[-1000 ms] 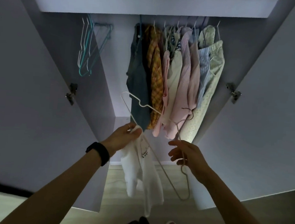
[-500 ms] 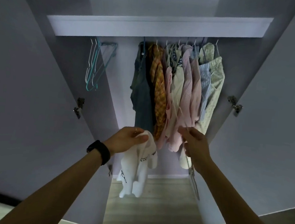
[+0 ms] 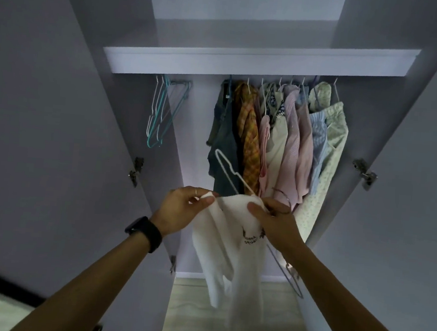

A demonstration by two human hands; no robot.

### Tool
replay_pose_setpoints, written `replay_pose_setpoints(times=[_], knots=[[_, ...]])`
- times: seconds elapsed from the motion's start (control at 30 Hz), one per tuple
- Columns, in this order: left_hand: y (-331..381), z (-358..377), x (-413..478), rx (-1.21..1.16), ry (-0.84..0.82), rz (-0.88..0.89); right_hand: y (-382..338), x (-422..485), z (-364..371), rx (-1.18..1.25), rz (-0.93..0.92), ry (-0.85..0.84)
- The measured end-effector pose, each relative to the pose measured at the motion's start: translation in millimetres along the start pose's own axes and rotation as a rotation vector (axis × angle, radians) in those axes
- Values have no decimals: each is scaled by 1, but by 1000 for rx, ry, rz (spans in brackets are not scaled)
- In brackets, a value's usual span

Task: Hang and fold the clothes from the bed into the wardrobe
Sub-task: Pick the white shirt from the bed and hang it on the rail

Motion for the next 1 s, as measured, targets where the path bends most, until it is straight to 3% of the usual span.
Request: replay_pose_setpoints(times=[0.1, 0.23, 0.4, 0.53, 0.63, 0.77, 1.0], knots=[[-21, -13, -4, -128, 55, -101, -2, 6, -21, 38, -2, 147], [-38, -21, -5, -292, 134, -203, -9, 9, -36, 68, -36, 202], [-47, -10, -4, -251, 66, -359, -4, 11, -42, -20, -22, 224], [-34, -5, 0, 54, -142, -255, 10, 14, -48, -35, 19, 228], [-29, -9, -2, 108, -252, -214, 18, 16, -56, -45, 45, 253], [-29, -39, 1, 307, -175, -146, 23, 20, -66, -72, 77, 282], [-7, -59, 7, -94, -31, -91, 34, 24, -65, -190, 191, 184]])
Point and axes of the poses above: each hand's wrist, its own x-axis towards the middle knuckle, its own z-axis out of the palm, y = z × x, the point moved 8 cm from there along x, towards the middle knuckle, and after that the axes turned 5 degrees about z, right-handed, at the moved point
